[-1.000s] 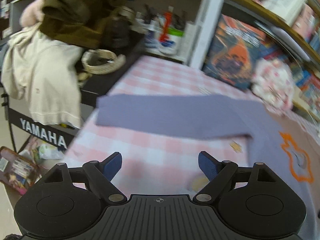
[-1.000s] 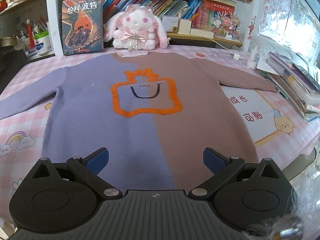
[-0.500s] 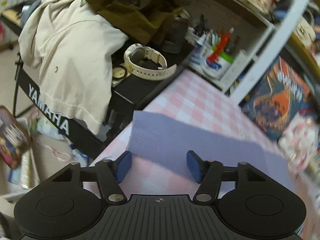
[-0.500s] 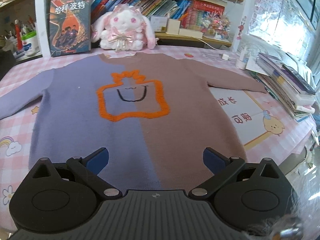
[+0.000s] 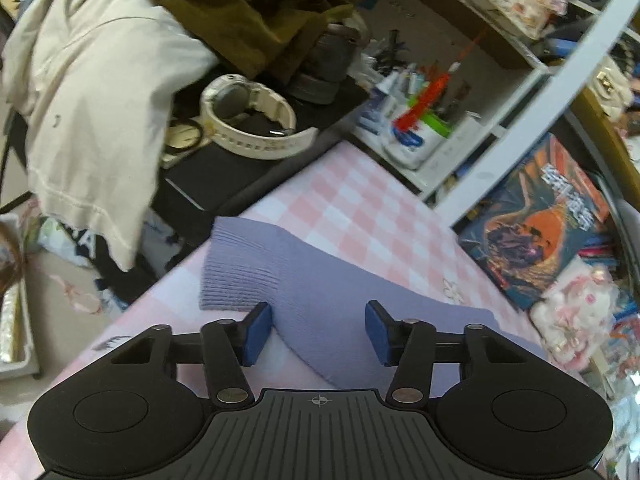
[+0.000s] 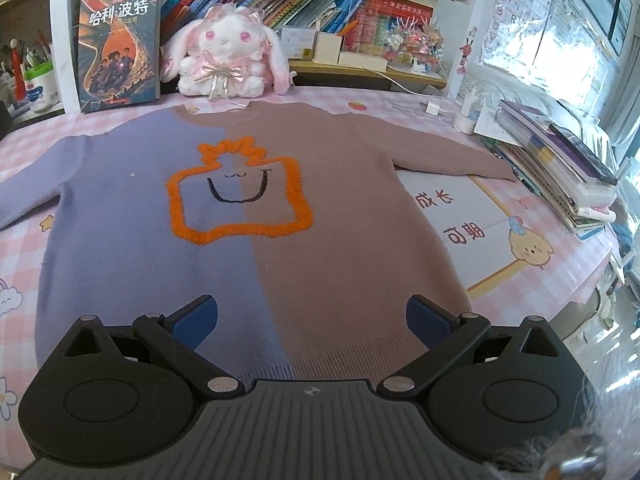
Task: Fold clothes
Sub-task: 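Move the left gripper to the lavender sleeve cuff and grasp it, then lift the lavender sleeve and fold it across the sweater body, open left gripper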
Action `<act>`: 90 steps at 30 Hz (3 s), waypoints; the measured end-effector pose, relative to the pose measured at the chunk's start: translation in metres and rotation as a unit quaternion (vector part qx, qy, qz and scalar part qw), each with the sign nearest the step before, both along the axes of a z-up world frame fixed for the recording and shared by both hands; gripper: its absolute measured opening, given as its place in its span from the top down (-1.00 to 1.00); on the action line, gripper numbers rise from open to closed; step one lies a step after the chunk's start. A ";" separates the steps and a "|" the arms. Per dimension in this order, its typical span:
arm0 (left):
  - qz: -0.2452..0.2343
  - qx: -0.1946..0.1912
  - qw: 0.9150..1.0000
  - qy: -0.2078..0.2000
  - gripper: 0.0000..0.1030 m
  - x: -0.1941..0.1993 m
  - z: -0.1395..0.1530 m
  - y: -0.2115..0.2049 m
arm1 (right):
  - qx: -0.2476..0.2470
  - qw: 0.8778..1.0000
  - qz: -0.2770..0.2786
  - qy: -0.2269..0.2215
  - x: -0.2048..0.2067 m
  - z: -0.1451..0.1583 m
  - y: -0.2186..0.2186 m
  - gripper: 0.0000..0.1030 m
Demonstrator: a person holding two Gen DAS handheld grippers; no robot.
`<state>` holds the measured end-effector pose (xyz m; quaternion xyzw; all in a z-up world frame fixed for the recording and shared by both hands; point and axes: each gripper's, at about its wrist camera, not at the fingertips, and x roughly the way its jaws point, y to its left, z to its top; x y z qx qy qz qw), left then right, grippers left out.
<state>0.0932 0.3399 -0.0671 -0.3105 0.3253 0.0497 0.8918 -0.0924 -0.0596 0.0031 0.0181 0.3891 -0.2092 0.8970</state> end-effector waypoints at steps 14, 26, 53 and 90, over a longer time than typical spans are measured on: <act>0.025 0.050 0.998 0.001 0.09 -0.006 0.001 0.018 | 0.007 1.000 0.004 0.008 0.007 -0.003 -0.001 -0.97; -0.027 -0.094 0.995 -0.016 0.09 0.008 -0.014 -0.011 | 0.005 1.000 -0.015 0.005 0.003 -0.001 -0.010 -0.97; 0.042 -0.055 0.996 -0.052 0.95 0.002 0.016 0.008 | 0.015 1.000 0.002 0.001 0.002 -0.003 -0.024 -0.97; -0.201 0.151 0.958 -0.137 0.94 -0.002 0.113 -0.424 | 0.112 0.979 0.164 -0.049 0.045 -0.011 -0.268 -0.97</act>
